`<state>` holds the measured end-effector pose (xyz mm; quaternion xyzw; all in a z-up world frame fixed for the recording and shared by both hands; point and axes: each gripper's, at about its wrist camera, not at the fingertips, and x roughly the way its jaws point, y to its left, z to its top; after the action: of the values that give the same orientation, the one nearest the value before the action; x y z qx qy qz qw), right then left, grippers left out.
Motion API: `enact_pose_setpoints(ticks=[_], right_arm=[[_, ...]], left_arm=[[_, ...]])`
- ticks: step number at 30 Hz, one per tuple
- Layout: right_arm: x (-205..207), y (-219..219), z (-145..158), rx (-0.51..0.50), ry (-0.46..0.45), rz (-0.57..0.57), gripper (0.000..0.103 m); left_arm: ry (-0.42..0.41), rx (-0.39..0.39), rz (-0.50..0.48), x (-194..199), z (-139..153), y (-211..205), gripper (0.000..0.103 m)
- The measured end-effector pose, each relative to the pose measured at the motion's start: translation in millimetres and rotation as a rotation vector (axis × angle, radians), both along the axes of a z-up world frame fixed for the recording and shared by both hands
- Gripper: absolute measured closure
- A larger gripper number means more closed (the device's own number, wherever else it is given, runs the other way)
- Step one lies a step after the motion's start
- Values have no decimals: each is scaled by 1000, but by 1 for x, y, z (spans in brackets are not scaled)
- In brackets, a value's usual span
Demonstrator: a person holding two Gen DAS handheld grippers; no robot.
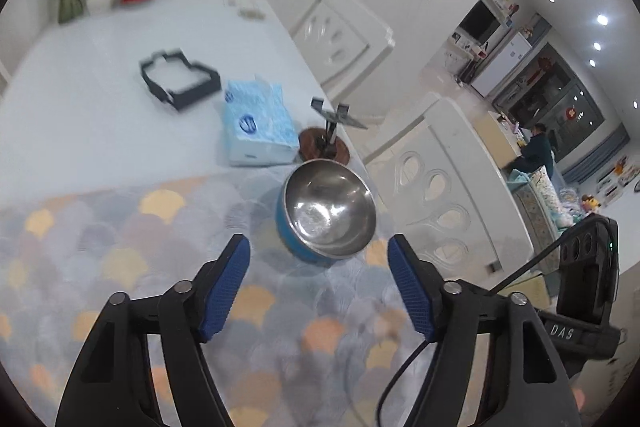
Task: Organize plates and bowls
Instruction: 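Move both tools to the blue steel bowl and grip its rim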
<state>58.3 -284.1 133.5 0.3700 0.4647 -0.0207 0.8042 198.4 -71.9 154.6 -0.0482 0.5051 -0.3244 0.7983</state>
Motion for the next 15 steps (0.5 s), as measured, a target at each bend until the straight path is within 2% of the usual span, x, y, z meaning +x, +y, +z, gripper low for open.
enact_pose_setpoints(ticks=[4, 11, 14, 15], right_arm=[[30, -18, -28, 16, 32, -14, 40], [78, -32, -78, 51, 97, -8, 49], [94, -32, -90, 37, 108, 11, 54], [98, -31, -94, 32, 110, 21, 55]], left_arm=[[65, 15, -4, 27, -32, -20, 41], [153, 54, -2, 65, -84, -44, 51], [173, 67, -13, 72, -101, -51, 64], [174, 74, -9, 73, -107, -52, 71]])
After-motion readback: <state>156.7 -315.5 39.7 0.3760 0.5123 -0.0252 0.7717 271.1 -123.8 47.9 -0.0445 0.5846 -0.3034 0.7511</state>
